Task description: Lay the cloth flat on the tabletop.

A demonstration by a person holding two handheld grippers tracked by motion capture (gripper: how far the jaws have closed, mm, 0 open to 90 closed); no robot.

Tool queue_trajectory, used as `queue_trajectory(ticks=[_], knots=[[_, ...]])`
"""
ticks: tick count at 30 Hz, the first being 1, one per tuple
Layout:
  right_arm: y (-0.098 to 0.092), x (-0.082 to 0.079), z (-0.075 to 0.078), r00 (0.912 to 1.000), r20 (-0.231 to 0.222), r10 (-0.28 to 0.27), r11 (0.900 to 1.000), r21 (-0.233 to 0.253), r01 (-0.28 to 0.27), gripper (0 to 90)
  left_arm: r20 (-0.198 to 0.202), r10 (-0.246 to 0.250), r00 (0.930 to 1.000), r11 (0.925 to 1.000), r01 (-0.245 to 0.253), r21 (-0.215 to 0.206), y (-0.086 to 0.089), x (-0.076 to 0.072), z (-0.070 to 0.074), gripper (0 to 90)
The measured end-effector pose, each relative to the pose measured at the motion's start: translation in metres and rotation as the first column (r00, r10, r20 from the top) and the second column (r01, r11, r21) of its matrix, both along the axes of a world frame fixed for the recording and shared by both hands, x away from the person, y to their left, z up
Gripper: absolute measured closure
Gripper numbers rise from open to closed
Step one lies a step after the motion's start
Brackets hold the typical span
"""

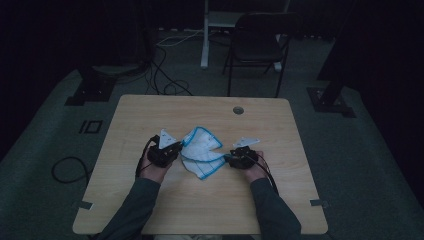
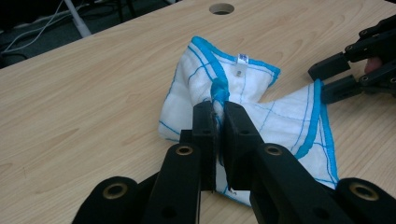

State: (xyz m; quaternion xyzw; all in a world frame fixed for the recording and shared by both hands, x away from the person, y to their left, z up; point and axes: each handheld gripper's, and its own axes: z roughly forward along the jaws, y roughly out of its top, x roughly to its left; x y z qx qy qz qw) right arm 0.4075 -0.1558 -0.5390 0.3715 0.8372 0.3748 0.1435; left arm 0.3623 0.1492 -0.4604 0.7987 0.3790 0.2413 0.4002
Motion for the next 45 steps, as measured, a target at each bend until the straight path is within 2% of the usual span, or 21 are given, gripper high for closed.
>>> queue_trajectory(ticks=[3, 8, 10, 19, 24, 31, 45], knots=[[0.002, 0.000, -0.002, 0.9999, -0.010, 0.008, 1.000, -0.010, -0.008, 64.0, 0.004, 0.004, 1.0000, 1.0000, -0.004, -0.002, 0.000, 0.001, 0.002, 85.0], [0.001, -0.002, 0.000, 1.0000, -0.003, -0.003, 1.000, -0.004, 0.003, 84.1, 0.010, 0.013, 0.9999, 0.9999, -0.013, -0.010, 0.002, 0.003, 0.005, 85.0], [0.000, -0.003, 0.002, 1.0000, 0.007, -0.004, 1.000, -0.007, 0.004, 86.6, 0.013, 0.020, 0.9997, 0.9997, -0.020, -0.017, 0.003, 0.005, 0.007, 85.1], [-0.005, -0.008, 0.027, 0.9958, 0.091, -0.013, 1.000, -0.001, 0.014, 87.5, 0.032, 0.031, 0.9990, 0.9990, -0.030, -0.033, 0.005, 0.010, 0.019, 85.1], [-0.009, -0.008, 0.042, 0.9923, 0.122, -0.019, 1.000, 0.004, 0.019, 87.6, 0.043, 0.035, 0.9984, 0.9985, -0.033, -0.044, 0.006, 0.012, 0.025, 85.1], [-0.014, -0.007, 0.061, 0.9872, 0.157, -0.030, 0.999, 0.017, 0.028, 87.8, 0.059, 0.039, 0.9975, 0.9980, -0.035, -0.053, 0.007, 0.014, 0.035, 85.3], [-0.024, -0.003, 0.098, 0.9733, 0.226, -0.042, 0.999, 0.007, 0.041, 87.9, 0.083, 0.040, 0.9957, 0.9978, -0.036, -0.055, 0.005, 0.024, 0.052, 85.4]])
